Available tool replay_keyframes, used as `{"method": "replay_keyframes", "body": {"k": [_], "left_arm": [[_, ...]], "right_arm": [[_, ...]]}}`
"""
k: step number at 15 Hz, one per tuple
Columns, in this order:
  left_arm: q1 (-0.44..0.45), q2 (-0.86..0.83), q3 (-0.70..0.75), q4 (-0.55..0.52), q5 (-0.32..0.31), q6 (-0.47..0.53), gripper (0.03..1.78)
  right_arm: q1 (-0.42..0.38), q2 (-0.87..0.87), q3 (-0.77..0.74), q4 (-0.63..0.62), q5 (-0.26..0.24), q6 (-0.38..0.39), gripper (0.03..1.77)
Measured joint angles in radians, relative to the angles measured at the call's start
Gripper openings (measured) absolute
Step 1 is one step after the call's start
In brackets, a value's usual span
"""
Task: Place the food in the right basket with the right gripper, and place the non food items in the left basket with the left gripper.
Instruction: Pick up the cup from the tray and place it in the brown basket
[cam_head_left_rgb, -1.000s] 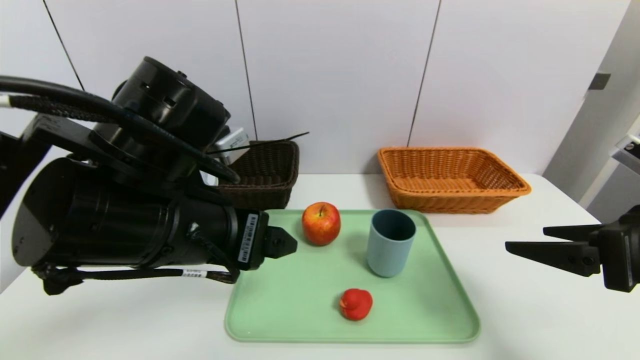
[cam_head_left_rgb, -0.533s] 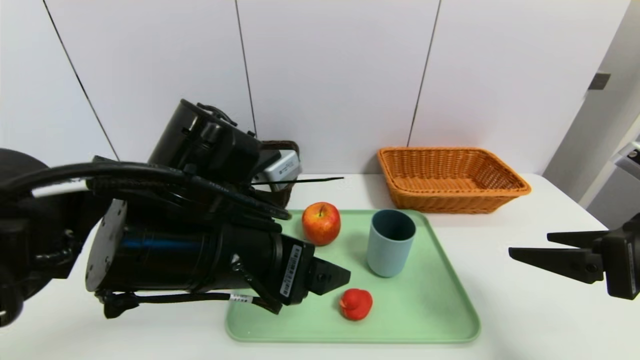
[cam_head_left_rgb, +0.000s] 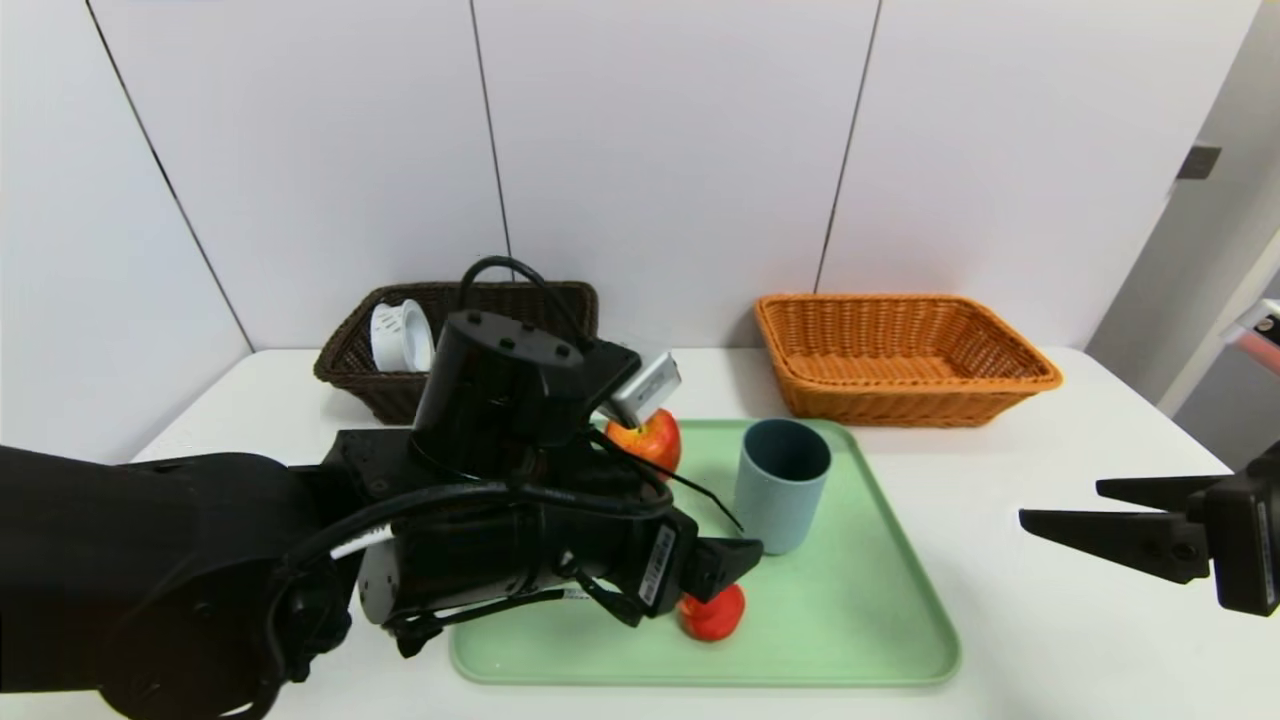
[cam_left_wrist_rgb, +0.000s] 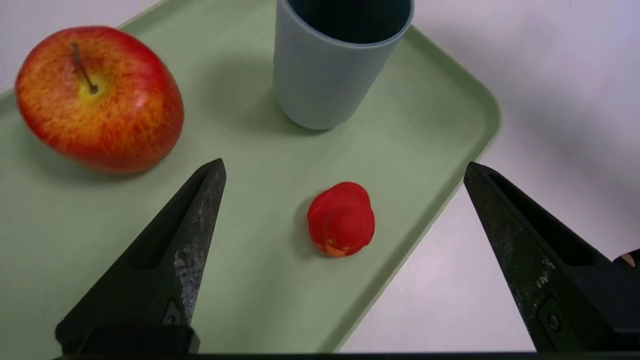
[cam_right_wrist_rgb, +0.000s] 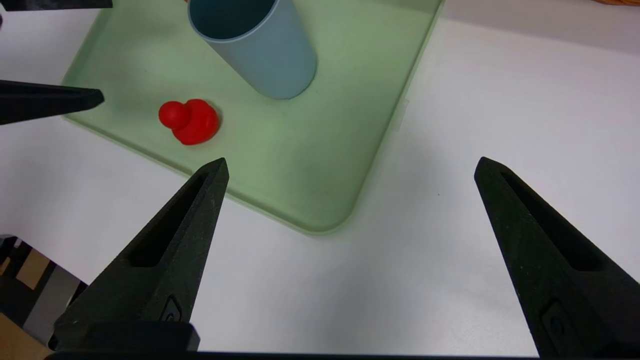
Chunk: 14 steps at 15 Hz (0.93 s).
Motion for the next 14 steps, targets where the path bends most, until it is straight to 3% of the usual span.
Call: {"method": "replay_keyframes", "body": {"k": [3,6,14], "left_arm": [[-0.001,0.024,0.021,-0.069,-0.074,0.045,1.69],[-0.001,0.040,0.033,-0.085,-0.077,0.089,1.69],[-0.001,0.147,0.079,-0.345,-0.080,0.112,1.69]], "right_arm": [[-0.002,-0.016,0.011,-0.001,-0.010,0.010,1.70],[-0.009,-0.030,0.017,0.001,-0.019,0.010,1.70],[-0.011,-0.053,0.024,0.002,-0.020,0.008,1.70]]}}
